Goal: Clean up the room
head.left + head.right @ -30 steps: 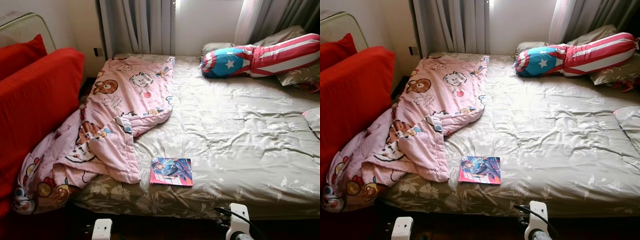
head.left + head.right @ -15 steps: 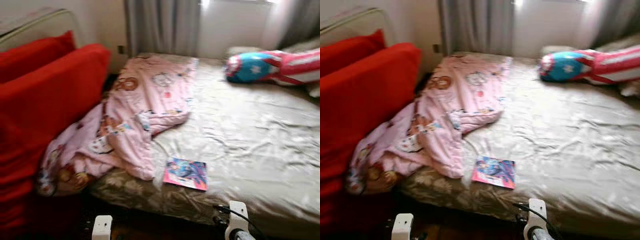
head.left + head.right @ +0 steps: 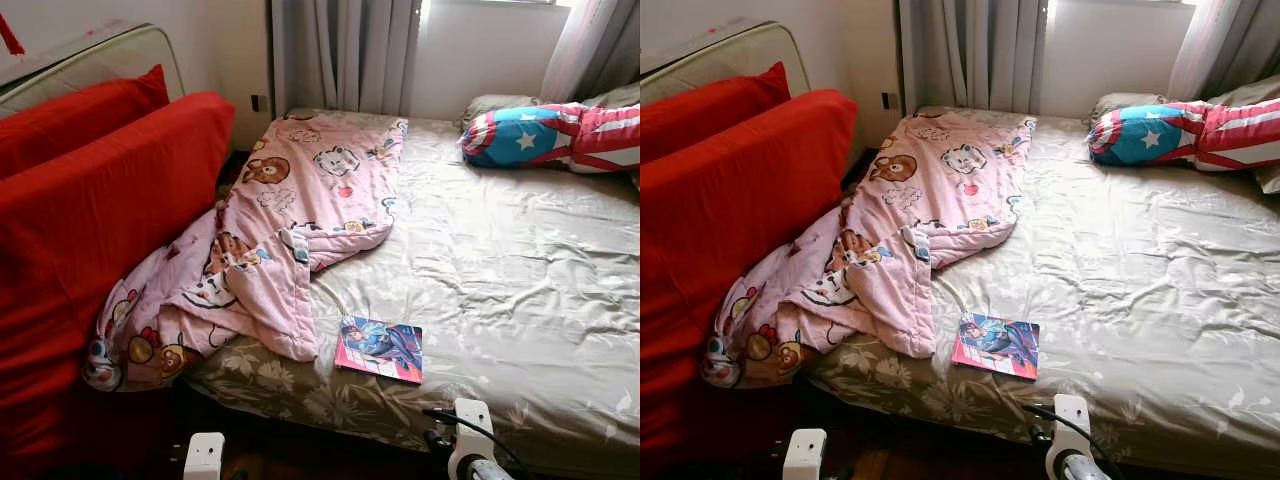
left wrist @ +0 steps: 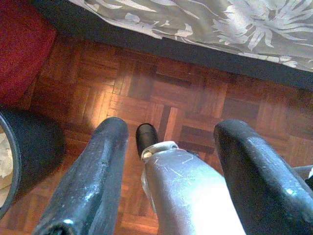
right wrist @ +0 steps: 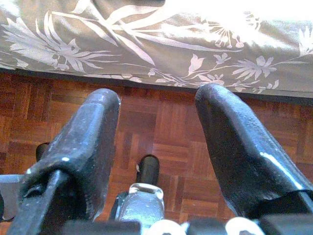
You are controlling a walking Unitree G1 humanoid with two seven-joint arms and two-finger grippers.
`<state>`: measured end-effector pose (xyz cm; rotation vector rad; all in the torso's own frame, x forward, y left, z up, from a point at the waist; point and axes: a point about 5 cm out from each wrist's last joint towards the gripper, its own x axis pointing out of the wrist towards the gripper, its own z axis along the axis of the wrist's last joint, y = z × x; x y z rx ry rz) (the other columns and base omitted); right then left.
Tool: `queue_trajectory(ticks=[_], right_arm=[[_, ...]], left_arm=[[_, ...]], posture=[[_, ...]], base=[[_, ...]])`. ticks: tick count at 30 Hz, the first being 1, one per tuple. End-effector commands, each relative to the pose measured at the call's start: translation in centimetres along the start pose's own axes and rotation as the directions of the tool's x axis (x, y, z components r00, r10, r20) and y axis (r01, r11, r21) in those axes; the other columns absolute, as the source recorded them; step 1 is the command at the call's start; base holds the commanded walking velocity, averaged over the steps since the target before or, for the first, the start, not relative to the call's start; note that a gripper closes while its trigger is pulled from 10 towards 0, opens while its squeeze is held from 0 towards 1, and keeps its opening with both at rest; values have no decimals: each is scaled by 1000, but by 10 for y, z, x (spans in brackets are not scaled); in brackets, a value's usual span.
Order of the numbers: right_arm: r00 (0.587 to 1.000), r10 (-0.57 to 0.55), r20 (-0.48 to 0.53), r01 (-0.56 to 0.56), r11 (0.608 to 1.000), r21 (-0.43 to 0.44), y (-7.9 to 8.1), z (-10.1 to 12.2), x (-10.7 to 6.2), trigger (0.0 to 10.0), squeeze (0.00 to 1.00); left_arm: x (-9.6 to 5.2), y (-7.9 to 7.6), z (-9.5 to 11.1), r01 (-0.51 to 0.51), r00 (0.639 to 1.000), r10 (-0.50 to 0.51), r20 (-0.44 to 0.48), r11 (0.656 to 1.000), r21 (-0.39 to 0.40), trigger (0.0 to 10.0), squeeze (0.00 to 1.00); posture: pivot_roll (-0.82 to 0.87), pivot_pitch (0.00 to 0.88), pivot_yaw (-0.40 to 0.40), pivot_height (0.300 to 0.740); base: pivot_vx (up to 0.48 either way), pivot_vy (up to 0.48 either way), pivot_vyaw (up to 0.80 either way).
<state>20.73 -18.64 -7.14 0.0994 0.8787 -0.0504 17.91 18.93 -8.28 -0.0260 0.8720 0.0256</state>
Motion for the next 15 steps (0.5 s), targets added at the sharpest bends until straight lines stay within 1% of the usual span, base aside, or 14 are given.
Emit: queue_trajectory(ticks=[1,5,8,15], right_arm=[[1000,2,-6,-2,1000,-16,-1,1,0,10000,0],[1000,-1,-6,1,1000,-23,-1,1,0,10000,0],[1000,-6,-2,6,1000,-11,-1,1,0,10000,0],[1000,-3,4,3,1000,-14,-1,2,0,10000,0]], left_arm=[[0,2,-2,-14,1000,14,-11,1000,-10,10000,0],[0,3,-2,-17,1000,16,-12,1000,-9,10000,0],[0,4,-1,-20,1000,20,-12,1000,-11,10000,0],[-1,4,-2,-23,1000,23,-13,1000,-13,10000,0]], posture=[[-14,0,-39,740],[-13,0,-39,740],[-13,0,-39,740],[-15,0,-41,740]], base=[[0,0,613],[0,0,755],[0,0,0],[0,0,0]])
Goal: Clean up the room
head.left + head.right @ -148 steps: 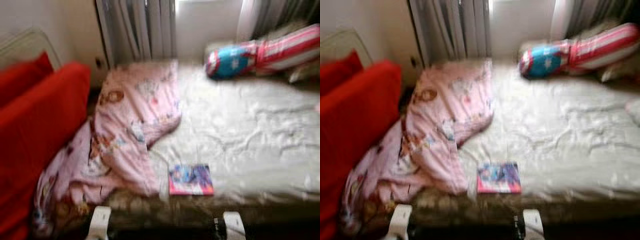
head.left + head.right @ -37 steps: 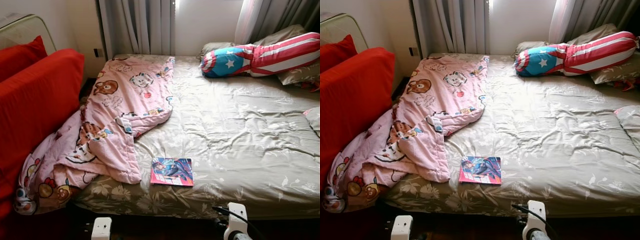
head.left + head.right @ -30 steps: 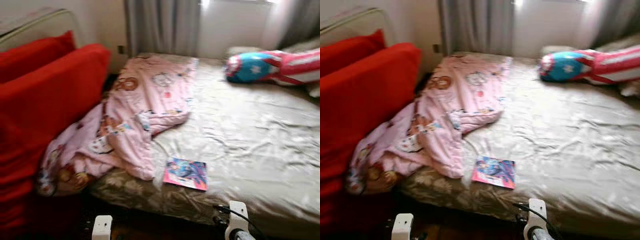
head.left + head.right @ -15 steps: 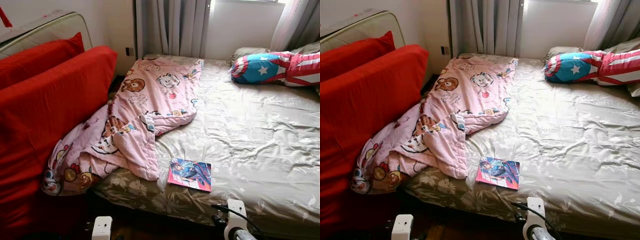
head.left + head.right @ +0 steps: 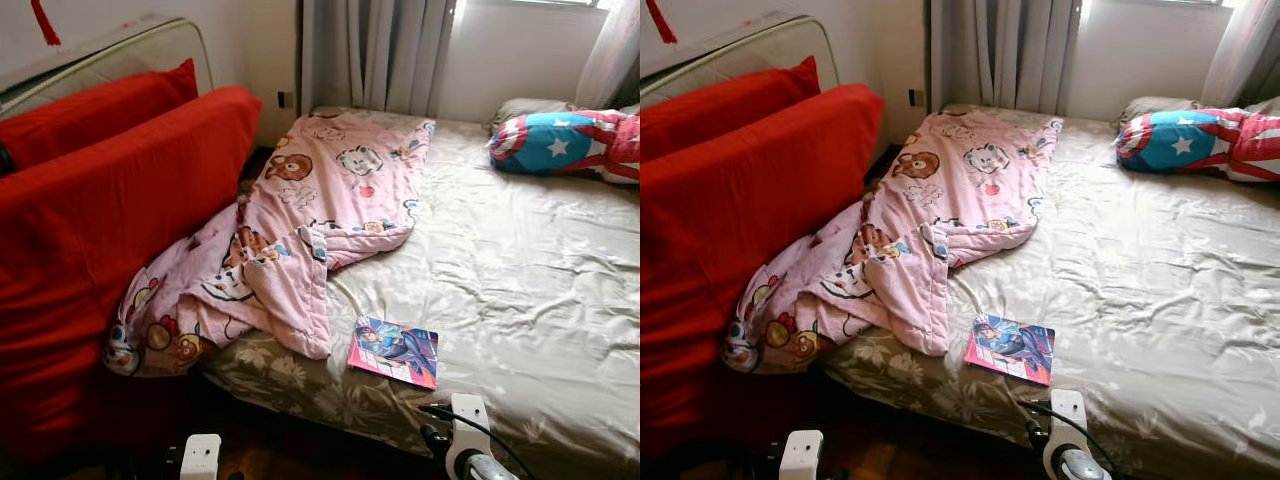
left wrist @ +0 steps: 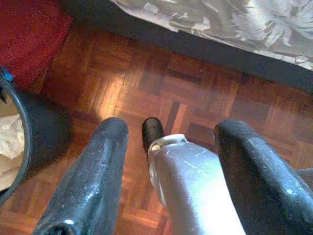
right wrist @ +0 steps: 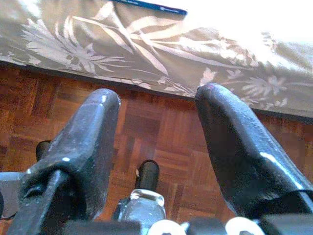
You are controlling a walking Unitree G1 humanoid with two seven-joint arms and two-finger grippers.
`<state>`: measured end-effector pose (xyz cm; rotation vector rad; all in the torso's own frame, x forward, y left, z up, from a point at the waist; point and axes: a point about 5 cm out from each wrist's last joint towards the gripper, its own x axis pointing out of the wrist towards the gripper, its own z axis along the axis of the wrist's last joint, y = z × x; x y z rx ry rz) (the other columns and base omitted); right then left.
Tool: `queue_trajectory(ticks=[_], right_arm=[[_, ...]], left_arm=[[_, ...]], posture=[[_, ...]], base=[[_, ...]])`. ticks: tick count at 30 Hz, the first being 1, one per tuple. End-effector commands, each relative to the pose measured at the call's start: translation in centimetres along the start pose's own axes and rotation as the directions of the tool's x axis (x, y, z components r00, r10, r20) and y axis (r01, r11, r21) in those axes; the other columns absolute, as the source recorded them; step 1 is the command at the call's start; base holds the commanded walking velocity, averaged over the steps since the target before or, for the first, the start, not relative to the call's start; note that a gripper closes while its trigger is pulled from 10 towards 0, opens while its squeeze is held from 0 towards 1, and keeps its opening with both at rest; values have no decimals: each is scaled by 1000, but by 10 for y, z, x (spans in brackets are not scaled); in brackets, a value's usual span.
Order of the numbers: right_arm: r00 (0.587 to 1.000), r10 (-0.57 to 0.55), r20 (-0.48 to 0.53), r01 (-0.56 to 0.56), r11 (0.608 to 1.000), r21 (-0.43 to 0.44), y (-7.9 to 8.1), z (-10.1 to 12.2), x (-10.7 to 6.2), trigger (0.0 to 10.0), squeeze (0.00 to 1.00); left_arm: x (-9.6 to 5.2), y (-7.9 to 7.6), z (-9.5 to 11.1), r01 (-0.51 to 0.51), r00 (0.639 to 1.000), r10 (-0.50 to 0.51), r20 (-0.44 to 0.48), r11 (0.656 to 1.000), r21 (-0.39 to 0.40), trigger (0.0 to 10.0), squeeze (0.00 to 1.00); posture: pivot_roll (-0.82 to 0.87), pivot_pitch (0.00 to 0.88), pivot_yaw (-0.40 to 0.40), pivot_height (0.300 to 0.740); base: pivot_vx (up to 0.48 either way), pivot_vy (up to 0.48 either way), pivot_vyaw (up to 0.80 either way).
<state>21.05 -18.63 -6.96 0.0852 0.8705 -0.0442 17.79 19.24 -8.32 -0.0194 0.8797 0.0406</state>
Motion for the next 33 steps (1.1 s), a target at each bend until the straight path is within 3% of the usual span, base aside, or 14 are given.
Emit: queue_trajectory(ticks=[1,7,14,27,33], right_arm=[[1000,-1,-3,1,1000,0,-2,-2,-1,10000,0],[1000,17,8,-16,1000,-25,-1,0,-1,10000,0],[1000,20,0,-20,999,-48,-1,0,0,10000,0],[1000,18,10,-18,1000,-20,0,0,0,10000,0],[1000,19,16,-19,1000,-18,1,1,0,10000,0]], left_arm=[[0,1,-1,-7,1000,7,-5,1000,-13,10000,0],[0,1,0,-9,1000,9,-5,1000,-13,10000,0],[0,1,0,-10,1000,10,-5,1000,-11,10000,0],[0,2,2,-12,1000,12,1,1000,-7,10000,0],[2,1,10,-8,999,8,37,1000,-3,10000,0]], posture=[[-15,0,-41,740],[-13,0,-43,740],[-12,0,-42,740],[-12,0,-40,740],[-8,0,-41,740]], base=[[0,0,0],[83,0,0],[257,0,700],[256,0,0],[0,0,0]])
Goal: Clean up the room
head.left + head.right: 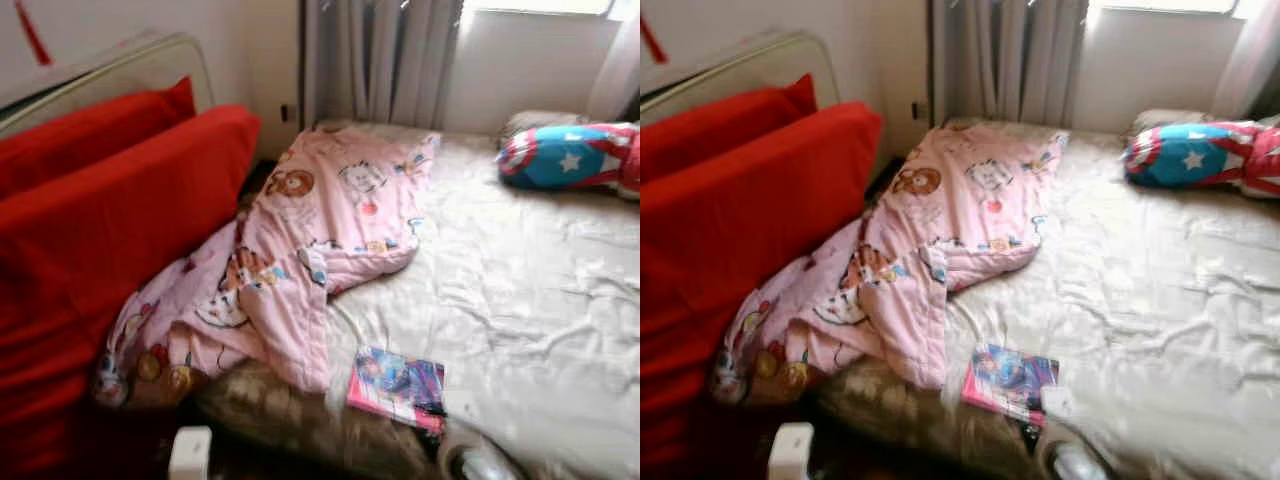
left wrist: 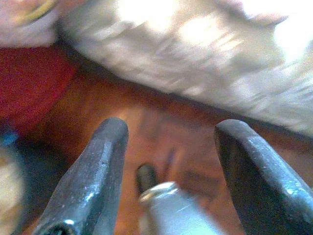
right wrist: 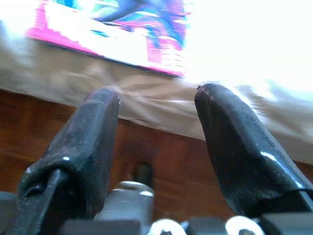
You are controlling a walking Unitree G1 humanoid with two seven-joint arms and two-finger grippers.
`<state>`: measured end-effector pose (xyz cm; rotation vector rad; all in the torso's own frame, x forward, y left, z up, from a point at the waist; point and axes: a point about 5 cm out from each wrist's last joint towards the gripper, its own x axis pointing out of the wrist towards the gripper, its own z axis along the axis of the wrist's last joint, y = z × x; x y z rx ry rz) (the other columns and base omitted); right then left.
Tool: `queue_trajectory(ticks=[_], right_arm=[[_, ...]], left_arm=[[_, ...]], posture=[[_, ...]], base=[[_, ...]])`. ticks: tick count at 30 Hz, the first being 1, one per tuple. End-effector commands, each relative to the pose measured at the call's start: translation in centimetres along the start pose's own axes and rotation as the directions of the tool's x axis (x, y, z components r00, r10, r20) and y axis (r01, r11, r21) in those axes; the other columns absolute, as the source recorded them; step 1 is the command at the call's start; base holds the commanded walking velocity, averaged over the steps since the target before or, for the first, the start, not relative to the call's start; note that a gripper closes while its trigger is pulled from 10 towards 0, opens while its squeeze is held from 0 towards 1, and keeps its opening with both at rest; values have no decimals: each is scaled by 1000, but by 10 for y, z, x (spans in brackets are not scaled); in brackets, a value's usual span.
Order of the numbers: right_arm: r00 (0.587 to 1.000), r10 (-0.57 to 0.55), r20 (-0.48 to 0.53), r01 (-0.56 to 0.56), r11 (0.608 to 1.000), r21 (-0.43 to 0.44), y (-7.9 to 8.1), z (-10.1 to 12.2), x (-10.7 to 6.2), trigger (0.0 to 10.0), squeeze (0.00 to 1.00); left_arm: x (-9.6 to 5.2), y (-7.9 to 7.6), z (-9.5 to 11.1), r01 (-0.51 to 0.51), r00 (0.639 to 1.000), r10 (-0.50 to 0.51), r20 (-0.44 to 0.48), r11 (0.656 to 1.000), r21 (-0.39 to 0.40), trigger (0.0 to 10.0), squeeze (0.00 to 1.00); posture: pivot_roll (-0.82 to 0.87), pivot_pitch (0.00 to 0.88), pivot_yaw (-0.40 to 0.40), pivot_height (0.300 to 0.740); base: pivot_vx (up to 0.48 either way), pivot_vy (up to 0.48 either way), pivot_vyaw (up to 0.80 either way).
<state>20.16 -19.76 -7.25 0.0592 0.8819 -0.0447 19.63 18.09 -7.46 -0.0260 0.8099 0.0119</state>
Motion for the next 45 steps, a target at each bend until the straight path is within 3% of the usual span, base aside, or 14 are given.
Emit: queue_trajectory(ticks=[1,10,12,14,30,45], right_arm=[[999,30,29,-31,1000,5,13,9,3,10000,0],[997,31,64,-34,999,34,13,10,2,10000,0],[995,40,96,-47,996,71,14,11,2,10000,0],[993,47,106,-55,996,69,14,12,2,10000,0],[997,42,68,-45,998,42,13,10,2,10000,0],[997,46,69,-50,997,53,13,9,2,10000,0]], left_arm=[[-3,13,-7,-36,999,36,-26,999,-4,10000,0],[1,8,11,-4,998,3,59,1000,13,10000,0],[2,9,26,9,990,-6,139,1000,-20,10000,0],[3,9,31,17,987,-14,159,1000,-17,10000,0],[1,9,13,-19,997,23,74,998,-60,10000,0],[3,7,23,-8,993,16,118,998,-69,10000,0]], posture=[[-10,0,-41,740],[-15,0,-39,740],[-17,0,-38,740],[-10,0,-41,740],[-15,7,-43,740],[-13,2,-41,740]], base=[[0,0,0],[0,0,0],[0,0,0],[0,0,0],[95,0,288],[173,0,0]])
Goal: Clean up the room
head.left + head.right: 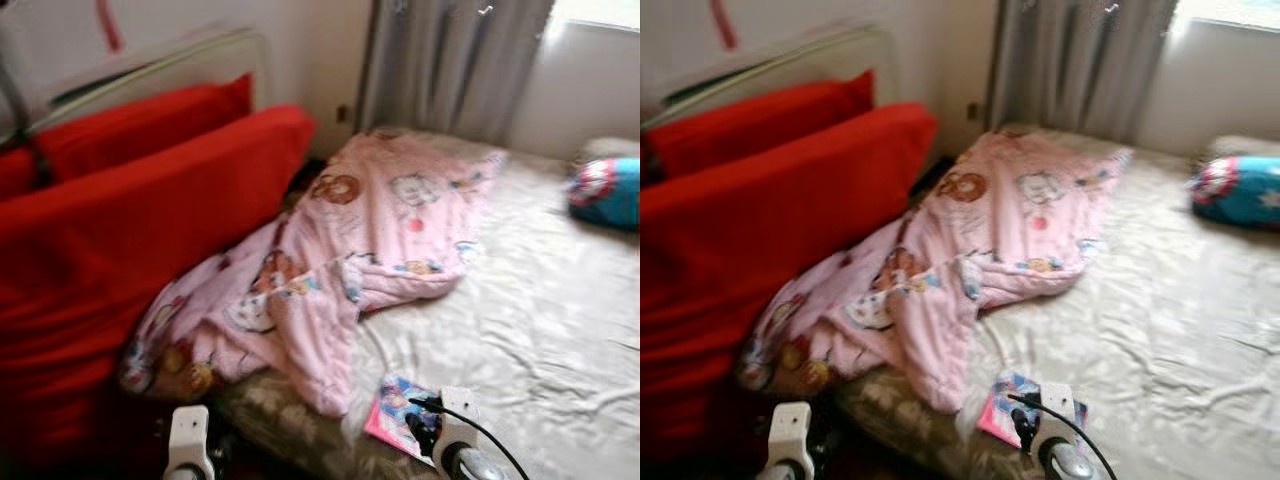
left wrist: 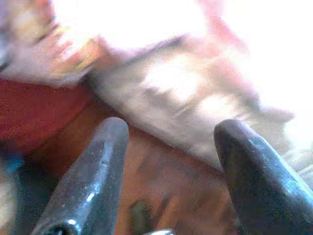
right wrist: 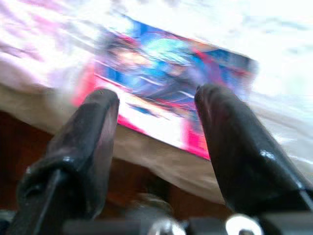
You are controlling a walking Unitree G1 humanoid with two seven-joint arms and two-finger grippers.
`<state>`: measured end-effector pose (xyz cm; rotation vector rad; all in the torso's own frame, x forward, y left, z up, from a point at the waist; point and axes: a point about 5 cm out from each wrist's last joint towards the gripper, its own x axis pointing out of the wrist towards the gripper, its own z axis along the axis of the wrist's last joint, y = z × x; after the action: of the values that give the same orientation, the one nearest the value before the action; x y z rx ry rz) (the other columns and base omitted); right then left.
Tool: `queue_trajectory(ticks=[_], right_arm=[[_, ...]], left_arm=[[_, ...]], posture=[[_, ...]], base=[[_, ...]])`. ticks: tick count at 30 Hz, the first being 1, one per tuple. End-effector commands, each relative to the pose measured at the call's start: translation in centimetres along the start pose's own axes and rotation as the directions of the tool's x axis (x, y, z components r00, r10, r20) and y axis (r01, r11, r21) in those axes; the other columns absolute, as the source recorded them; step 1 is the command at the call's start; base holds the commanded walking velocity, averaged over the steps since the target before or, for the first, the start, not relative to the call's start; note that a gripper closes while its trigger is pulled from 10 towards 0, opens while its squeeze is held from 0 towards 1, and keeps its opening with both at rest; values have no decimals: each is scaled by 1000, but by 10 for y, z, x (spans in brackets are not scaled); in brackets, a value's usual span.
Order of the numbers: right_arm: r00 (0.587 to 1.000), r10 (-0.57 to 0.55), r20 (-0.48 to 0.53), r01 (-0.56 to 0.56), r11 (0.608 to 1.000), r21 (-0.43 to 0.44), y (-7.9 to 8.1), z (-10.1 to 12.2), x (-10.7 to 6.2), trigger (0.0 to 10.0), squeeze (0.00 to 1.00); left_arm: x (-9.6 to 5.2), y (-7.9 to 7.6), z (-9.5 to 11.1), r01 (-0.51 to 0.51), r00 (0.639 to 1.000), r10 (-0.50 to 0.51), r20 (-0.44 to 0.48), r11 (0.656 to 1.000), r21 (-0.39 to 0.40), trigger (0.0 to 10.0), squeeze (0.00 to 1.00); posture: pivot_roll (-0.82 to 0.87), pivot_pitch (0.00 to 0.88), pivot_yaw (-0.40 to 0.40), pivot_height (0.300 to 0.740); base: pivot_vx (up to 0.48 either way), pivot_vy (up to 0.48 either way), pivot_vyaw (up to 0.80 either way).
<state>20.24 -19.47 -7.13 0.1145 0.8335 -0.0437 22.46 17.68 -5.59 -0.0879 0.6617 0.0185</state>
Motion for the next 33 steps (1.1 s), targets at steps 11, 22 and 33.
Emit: queue_trajectory(ticks=[11,22,33], right_arm=[[996,30,89,-32,999,20,12,10,2,10000,0],[959,75,274,-81,997,10,15,22,-3,10000,0],[758,4,652,-62,996,66,18,90,-18,10000,0]], left_arm=[[-3,16,16,-13,989,13,144,1000,-6,10000,0],[-17,12,60,70,884,-74,461,997,26,10000,0],[-39,12,84,33,798,-93,596,993,111,10000,0]], posture=[[-20,0,-35,740],[-38,0,-33,740],[-38,0,-42,740]], base=[[0,0,0],[0,0,0],[0,0,0]])
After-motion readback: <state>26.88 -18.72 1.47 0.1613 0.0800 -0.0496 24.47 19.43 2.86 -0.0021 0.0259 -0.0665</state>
